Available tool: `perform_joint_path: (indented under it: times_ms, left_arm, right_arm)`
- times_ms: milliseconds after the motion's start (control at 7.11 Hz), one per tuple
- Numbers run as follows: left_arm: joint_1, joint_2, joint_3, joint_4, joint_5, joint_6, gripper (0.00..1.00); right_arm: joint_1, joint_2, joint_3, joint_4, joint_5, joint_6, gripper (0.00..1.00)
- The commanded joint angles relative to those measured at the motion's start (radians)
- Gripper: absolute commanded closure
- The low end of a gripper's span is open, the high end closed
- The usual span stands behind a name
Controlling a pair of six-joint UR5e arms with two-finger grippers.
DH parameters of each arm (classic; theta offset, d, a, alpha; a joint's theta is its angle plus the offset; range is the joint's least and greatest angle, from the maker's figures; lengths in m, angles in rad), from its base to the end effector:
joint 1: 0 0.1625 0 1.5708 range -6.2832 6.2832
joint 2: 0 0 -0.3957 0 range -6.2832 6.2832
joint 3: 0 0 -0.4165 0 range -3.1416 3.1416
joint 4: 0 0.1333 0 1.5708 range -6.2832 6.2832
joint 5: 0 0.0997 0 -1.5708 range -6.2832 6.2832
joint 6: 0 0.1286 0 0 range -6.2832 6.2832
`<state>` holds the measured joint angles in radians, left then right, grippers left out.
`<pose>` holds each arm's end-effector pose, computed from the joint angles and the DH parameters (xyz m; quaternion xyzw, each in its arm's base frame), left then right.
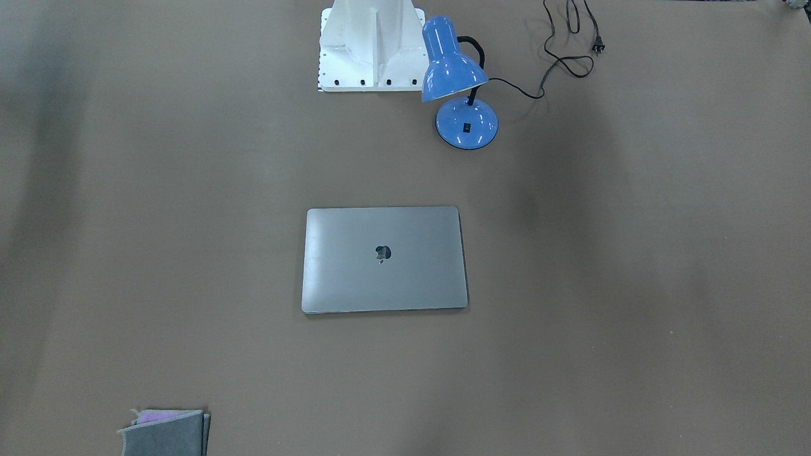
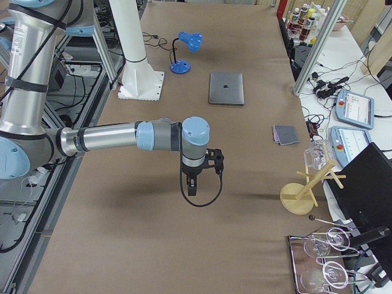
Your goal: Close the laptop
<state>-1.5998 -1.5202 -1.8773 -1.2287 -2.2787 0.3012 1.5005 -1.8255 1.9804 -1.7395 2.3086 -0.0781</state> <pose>-0.0634 -0.4722 0.5582 0.0170 0.3482 0.1124 0.9305 0.0179 -0.4125 0.5777 -0.0050 -0.3606 -0.0667 0.9303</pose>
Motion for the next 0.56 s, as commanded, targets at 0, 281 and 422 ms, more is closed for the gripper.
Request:
perform_joint_path:
  times_ms: [0, 281, 422]
  left_arm:
    - [0.0, 0.002, -0.003, 0.0, 0.002, 0.001, 0.02]
    - [0.001, -0.002, 0.001, 0.0, 0.002, 0.001, 0.02]
    - [0.001, 0.0, 0.009, 0.0, 0.004, 0.001, 0.02]
  right_arm:
    - [-0.014, 0.002, 0.0, 0.002, 0.0, -0.002, 0.0]
    - [-0.036, 0.006, 0.0, 0.002, 0.0, 0.004, 0.0]
    - [-0.037, 0.005, 0.0, 0.0, -0.002, 0.004, 0.0]
